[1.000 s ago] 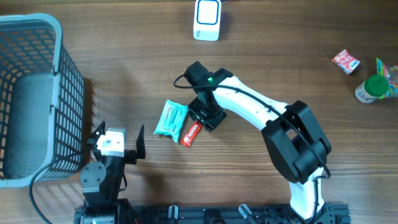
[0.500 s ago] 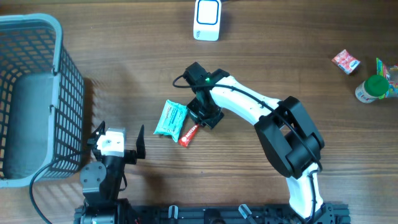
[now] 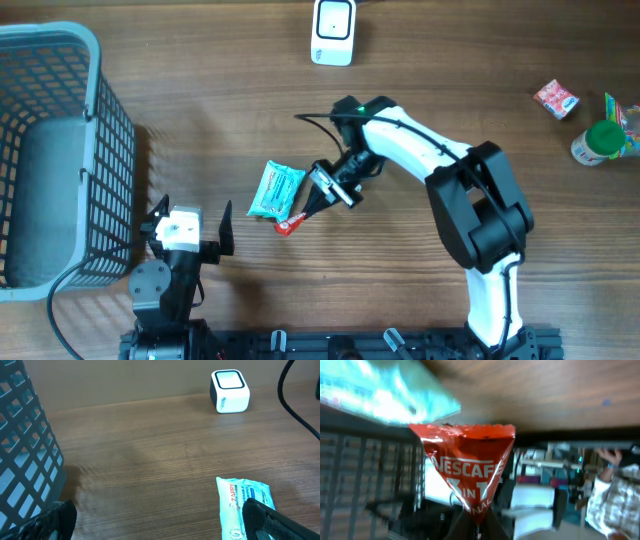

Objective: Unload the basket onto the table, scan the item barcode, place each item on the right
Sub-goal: 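Move the right gripper to the red Nescafé stick and grasp it, then lift the Nescafé stick and hold it up to the scanner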

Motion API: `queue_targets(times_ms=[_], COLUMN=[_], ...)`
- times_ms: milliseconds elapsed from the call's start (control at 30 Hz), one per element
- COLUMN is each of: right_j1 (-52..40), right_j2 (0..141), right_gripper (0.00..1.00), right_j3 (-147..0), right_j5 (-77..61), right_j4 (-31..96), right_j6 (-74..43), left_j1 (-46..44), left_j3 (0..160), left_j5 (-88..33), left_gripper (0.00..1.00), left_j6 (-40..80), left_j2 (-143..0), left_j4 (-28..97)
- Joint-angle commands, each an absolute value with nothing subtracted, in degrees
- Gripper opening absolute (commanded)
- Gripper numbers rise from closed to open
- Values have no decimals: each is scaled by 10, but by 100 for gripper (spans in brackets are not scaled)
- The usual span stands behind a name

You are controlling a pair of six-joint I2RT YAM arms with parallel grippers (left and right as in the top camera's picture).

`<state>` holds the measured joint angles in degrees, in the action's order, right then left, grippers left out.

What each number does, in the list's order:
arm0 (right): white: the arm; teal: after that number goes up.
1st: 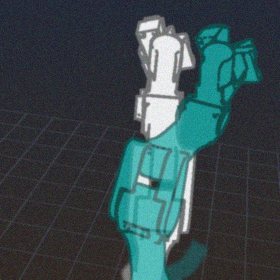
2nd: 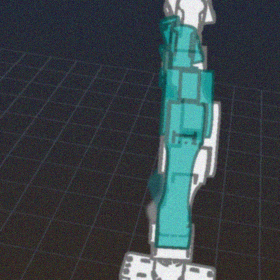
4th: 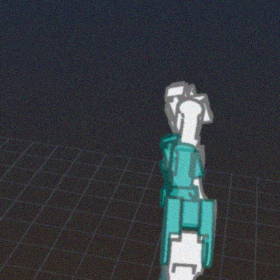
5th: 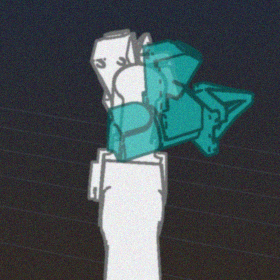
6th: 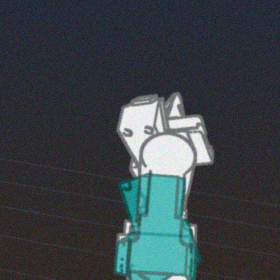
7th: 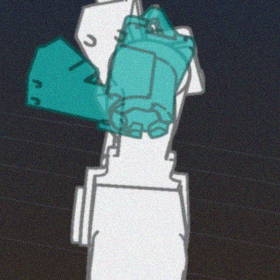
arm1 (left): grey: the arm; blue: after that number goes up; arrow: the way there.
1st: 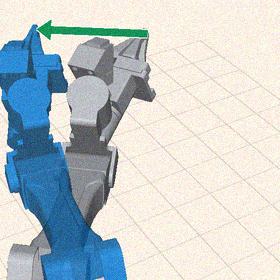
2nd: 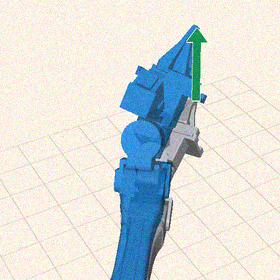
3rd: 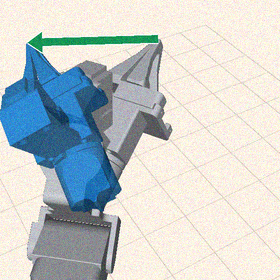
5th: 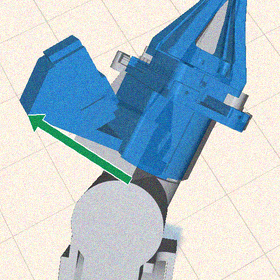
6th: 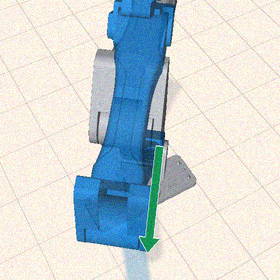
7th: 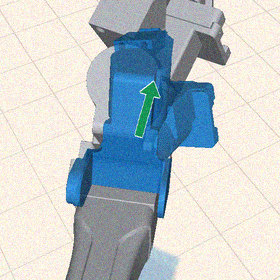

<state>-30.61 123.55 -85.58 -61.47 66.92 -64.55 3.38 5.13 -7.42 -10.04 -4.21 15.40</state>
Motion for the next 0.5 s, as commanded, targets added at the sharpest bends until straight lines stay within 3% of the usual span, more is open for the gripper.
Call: queue_targets(times_ms=[0, 200, 333, 467], right_j1=[-299, -295, -294, -280], right_j2=[1247, 1247, 1247, 1247], right_gripper=[4, 4, 4, 4], right_j3=[-853, -853, -853, -853], right_j5=[-716, -788, -839, -860], right_j4=[713, 868, 835, 717], right_j6=[-540, -528, -628, -834], left_j1=[30, 30, 30, 30], left_j3=[48, 48, 48, 48], left_j5=[-79, -79, -79, -79], left_gripper=[100, 100, 100, 100], left_j6=[-107, -107, -107, -107], left_j2=[-39, -39, -39, -39], left_j4=[152, 152, 152, 152])
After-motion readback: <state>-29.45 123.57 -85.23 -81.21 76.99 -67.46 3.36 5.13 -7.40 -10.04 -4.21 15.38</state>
